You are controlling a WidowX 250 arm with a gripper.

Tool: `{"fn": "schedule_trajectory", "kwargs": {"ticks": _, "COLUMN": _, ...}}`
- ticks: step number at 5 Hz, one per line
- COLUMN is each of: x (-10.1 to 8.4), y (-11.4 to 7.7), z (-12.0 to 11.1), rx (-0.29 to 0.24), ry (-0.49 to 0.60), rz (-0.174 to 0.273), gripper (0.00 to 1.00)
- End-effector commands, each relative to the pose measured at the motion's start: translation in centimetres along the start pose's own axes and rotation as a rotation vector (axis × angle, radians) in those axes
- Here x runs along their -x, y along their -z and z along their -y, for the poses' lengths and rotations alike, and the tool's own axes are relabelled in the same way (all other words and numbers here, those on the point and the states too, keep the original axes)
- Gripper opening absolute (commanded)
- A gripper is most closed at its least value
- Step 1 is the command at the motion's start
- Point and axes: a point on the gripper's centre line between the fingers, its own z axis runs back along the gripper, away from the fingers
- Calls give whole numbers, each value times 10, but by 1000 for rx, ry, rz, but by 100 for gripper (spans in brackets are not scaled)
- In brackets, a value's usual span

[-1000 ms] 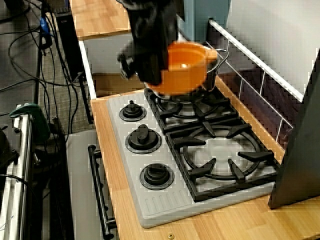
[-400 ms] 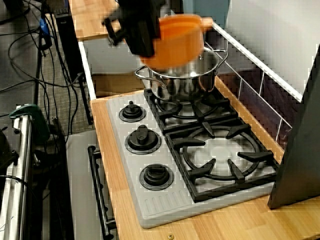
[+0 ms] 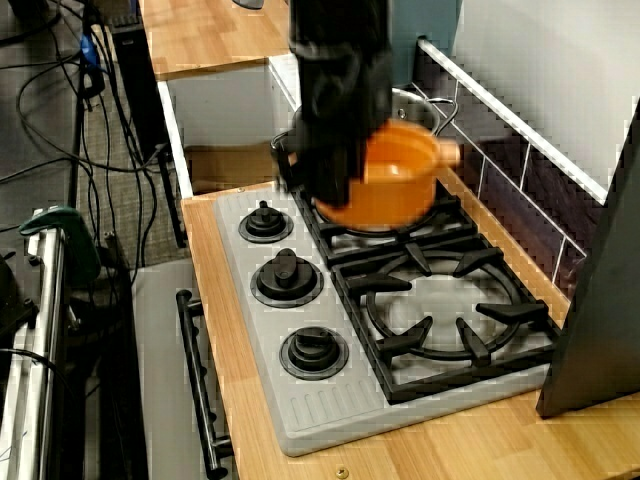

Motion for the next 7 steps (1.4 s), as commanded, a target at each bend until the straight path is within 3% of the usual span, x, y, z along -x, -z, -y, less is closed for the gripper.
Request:
{"fn": "schedule_trajectory", "kwargs": {"ticks": 1, "x": -8, "y": 15, "z": -7, "rx": -6, "ry": 1, "rz": 25, "gripper": 0}}
{"fn": "schedule_trajectory", "kwargs": {"ticks": 2, "x": -15, "y": 22, "z": -5, "rx": -31, "ry": 159, "rz": 59, "gripper": 0}}
{"fn": "schedule_trajectory", "kwargs": {"ticks": 4, "x": -25, "y": 29, "z": -3, "rx": -141, "ry": 566, "rz": 137, "gripper": 0}}
{"fn": "schedule_trajectory", "kwargs": {"ticks": 5, "x": -22, "y": 28, "z": -5, "rx": -167, "ry": 717, "rz": 166, "gripper": 0}}
{"fn": "schedule_trajectory", "kwargs": {"ticks": 6, "x": -19, "y": 38, "z": -9, "rx": -179, "ry": 779, "rz": 181, "gripper": 0}}
{"fn": "schedule_trajectory", "kwargs": {"ticks": 7, "x": -17, "y": 43, "z": -16, "rx": -176, "ry": 707, "rz": 164, "gripper": 74}}
